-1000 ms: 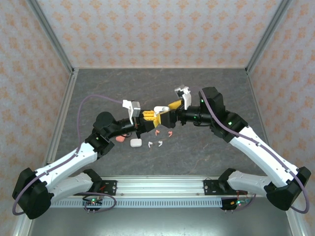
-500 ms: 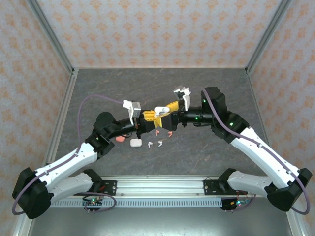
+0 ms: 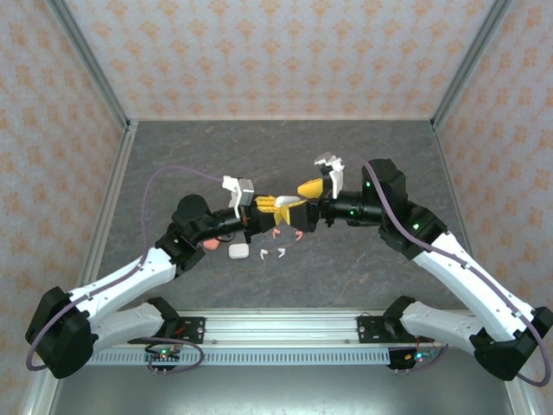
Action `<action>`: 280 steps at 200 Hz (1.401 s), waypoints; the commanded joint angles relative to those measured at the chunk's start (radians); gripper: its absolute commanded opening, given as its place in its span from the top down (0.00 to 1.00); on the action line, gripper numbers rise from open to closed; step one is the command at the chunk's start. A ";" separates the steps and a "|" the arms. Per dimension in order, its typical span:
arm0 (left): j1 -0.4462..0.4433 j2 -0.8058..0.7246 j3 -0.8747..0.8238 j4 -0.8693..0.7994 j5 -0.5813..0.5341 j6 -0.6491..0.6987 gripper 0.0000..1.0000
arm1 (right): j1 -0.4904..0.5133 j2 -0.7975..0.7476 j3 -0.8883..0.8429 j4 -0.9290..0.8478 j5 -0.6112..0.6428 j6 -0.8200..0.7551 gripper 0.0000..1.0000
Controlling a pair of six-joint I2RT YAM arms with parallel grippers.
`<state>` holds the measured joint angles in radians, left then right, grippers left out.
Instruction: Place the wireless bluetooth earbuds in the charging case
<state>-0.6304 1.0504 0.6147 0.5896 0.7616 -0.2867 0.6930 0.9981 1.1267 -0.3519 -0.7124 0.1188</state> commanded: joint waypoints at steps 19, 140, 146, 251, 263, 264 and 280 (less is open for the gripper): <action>-0.005 0.032 0.049 -0.043 -0.050 0.031 1.00 | -0.001 -0.041 0.026 -0.099 0.351 0.008 0.01; 0.063 0.687 0.489 -0.152 -0.193 -0.192 1.00 | -0.001 -0.136 -0.230 -0.159 0.815 0.282 0.01; 0.073 0.733 0.525 -0.154 -0.176 -0.219 1.00 | -0.001 -0.139 -0.242 -0.159 0.813 0.293 0.01; 0.129 1.214 1.039 -0.453 -0.158 -0.299 1.00 | -0.001 -0.221 -0.331 -0.173 0.839 0.317 0.01; 0.130 1.246 1.076 -0.482 -0.156 -0.295 1.00 | -0.001 -0.226 -0.334 -0.180 0.848 0.315 0.01; 0.130 1.248 1.079 -0.484 -0.156 -0.295 1.00 | -0.001 -0.227 -0.334 -0.180 0.849 0.315 0.01; 0.130 1.284 1.124 -0.521 -0.145 -0.293 1.00 | -0.001 -0.233 -0.339 -0.178 0.855 0.311 0.01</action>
<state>-0.5091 2.3016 1.6619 0.1535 0.5945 -0.5732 0.6930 0.7837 0.8021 -0.5095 0.0952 0.4343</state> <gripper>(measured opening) 0.184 0.992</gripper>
